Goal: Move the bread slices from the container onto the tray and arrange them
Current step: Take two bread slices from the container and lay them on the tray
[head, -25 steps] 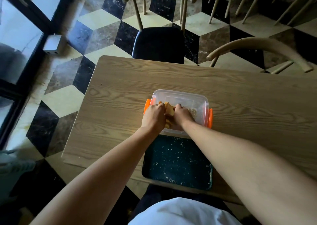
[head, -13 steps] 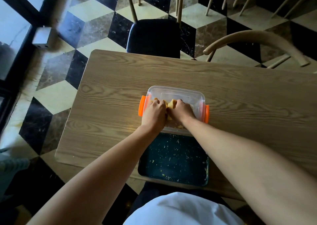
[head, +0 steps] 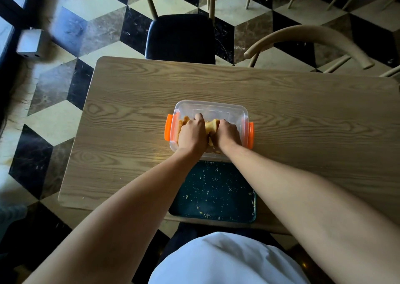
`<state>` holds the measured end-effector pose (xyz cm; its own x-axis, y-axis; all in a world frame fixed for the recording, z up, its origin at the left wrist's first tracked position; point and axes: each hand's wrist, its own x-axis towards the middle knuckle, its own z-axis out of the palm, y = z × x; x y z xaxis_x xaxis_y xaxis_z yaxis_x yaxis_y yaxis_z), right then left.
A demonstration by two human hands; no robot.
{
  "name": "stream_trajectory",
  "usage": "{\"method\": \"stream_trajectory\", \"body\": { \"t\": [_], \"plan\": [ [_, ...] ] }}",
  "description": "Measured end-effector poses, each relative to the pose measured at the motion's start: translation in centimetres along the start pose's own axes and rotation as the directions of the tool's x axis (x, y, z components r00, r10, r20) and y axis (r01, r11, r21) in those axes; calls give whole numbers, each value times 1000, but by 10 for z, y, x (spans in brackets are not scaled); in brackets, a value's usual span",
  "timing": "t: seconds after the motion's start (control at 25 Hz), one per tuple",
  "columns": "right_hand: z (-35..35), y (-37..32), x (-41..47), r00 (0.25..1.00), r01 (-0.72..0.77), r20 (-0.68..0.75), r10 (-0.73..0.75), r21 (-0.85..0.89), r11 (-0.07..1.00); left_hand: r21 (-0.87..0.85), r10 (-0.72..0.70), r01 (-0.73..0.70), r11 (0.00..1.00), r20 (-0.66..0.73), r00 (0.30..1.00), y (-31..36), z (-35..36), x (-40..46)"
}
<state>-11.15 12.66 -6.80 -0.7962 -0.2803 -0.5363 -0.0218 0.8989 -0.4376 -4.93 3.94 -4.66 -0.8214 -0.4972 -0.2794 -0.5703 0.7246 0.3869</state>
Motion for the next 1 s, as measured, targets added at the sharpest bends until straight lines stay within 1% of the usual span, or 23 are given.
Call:
{"method": "stream_trajectory", "body": {
  "t": [0.12, 0.24, 0.32, 0.44, 0.56, 0.64, 0.72, 0.76, 0.84, 0.88, 0.92, 1.0],
  "plan": [
    [-4, -3, -4, 995, 35, -95, -37, -18, 999, -35, 18, -19, 999, -44, 999, -4, -6, -3],
    [-15, -7, -12, 989, 72, -135, -63, 59, 996, -53, 53, -58, 997, -101, 994, -6, -16, -7],
    [-23, -9, -21, 984, 92, -160, -81, 62, 994, -107, 43, -60, 992, -157, 987, -5, -23, -11],
    [-37, -7, -40, 969, 151, -209, -130, 88, 985, -200, 10, -50, 978, -197, 980, -7, -36, -25],
    [-55, 8, -63, 953, 226, -245, -179, 180, 957, -318, 0, -90, 944, -272, 962, -13, -52, -52],
    [-65, 24, -82, 947, 271, -253, -198, 299, 915, -426, -43, -101, 899, -317, 948, -20, -63, -75],
    [-72, 44, -104, 952, 284, -237, -191, 462, 840, -578, -92, -90, 811, -277, 956, -32, -68, -99],
    [-74, 56, -115, 957, 281, -222, -188, 537, 795, -676, -114, -75, 733, -230, 967, -40, -68, -112],
    [-74, 79, -136, 963, 268, -173, -205, 638, 722, -851, -151, -11, 526, -106, 983, -58, -63, -138],
    [-71, 91, -145, 965, 258, -147, -215, 663, 703, -892, -159, 29, 450, -49, 986, -67, -59, -151],
    [-67, 102, -152, 969, 239, -119, -218, 687, 686, -913, -160, 68, 403, 3, 987, -76, -54, -162],
    [-53, 123, -163, 979, 167, -49, -197, 746, 645, -922, -157, 159, 352, 110, 982, -91, -41, -181]
  ]
}}
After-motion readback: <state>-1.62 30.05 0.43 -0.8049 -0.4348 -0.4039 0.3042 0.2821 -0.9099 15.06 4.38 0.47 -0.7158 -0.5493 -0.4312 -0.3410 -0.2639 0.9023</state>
